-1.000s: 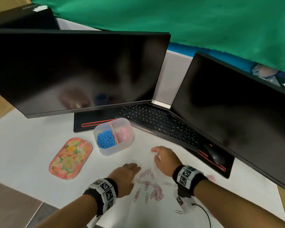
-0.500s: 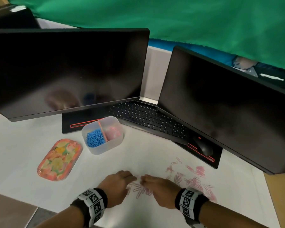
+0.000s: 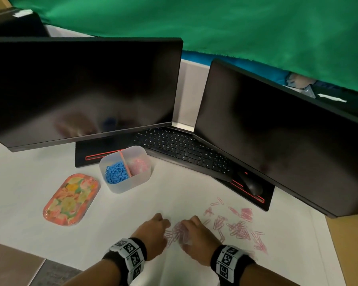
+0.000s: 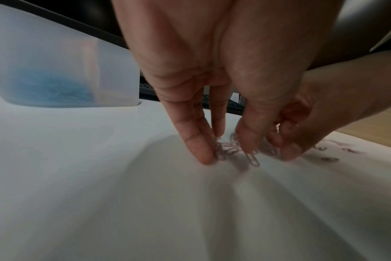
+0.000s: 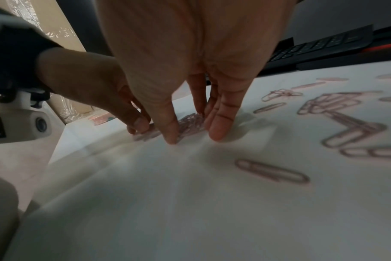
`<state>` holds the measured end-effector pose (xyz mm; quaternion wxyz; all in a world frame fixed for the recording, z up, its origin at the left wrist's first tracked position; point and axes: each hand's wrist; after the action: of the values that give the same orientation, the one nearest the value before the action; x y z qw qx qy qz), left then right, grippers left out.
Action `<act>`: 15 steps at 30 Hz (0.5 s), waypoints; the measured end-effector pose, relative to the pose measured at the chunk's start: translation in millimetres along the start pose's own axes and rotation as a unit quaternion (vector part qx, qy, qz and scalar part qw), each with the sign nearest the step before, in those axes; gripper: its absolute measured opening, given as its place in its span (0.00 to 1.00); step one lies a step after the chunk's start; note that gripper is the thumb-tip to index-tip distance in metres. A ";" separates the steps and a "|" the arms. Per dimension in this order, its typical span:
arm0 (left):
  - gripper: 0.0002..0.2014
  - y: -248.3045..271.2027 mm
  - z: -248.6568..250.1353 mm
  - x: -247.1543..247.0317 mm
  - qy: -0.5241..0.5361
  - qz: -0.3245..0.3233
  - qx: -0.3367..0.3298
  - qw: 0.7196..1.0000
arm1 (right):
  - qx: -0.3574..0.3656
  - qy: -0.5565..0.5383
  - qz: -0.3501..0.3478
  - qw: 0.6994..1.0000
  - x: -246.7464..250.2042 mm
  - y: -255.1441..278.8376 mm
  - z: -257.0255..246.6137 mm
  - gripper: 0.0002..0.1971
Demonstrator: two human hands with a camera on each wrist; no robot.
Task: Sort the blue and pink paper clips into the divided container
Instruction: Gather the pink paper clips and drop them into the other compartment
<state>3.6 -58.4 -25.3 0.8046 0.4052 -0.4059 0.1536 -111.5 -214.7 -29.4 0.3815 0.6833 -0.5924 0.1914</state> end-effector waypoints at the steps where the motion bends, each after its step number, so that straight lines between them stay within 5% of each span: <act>1: 0.25 -0.2 1.3 -1.5 0.008 -0.005 0.003 1.000 | -0.001 -0.001 -0.002 1.000 -1.5 -2.3 -1.7 0.24; 4: 0.36 -0.8 5.2 -6.0 -0.007 -0.012 0.008 1.000 | -0.011 0.007 -0.010 1.000 -2.3 -7.4 -2.1 0.28; 11: 0.12 -6.4 12.4 -1.0 -0.014 0.032 0.009 0.999 | -0.012 0.029 0.016 0.999 0.1 -16.6 -8.6 0.10; 15: 0.07 -11.3 13.1 1.1 -0.046 0.039 0.012 0.998 | -0.021 0.046 0.020 0.999 0.7 -21.5 -12.5 0.08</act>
<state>3.9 -75.7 -25.9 0.7736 0.4056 -0.4558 0.1713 -88.4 -205.7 -27.3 0.4188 0.6533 -0.5920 0.2176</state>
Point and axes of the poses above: each hand's wrist, its own y-axis away from the middle knuckle, its own x-axis out of the back of the hand, z = x × y, and after that the axes turned 10 degrees about x, right-handed
